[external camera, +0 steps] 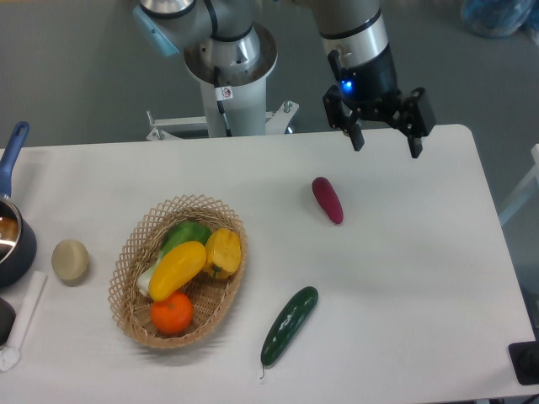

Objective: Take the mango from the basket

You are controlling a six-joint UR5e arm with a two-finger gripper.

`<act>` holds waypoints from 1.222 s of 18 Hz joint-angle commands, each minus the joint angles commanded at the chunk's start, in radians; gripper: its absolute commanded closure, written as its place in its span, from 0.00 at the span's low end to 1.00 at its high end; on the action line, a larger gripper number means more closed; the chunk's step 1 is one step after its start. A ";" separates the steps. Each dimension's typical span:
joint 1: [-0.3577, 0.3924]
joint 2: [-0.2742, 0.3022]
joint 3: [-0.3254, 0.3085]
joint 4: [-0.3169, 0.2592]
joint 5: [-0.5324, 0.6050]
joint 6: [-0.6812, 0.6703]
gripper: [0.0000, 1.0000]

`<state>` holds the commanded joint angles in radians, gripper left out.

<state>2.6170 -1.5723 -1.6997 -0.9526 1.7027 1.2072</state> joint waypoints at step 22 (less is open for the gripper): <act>-0.018 -0.044 -0.034 0.002 -0.063 -0.149 0.00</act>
<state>2.5986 -1.6167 -1.7334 -0.9511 1.6398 1.0585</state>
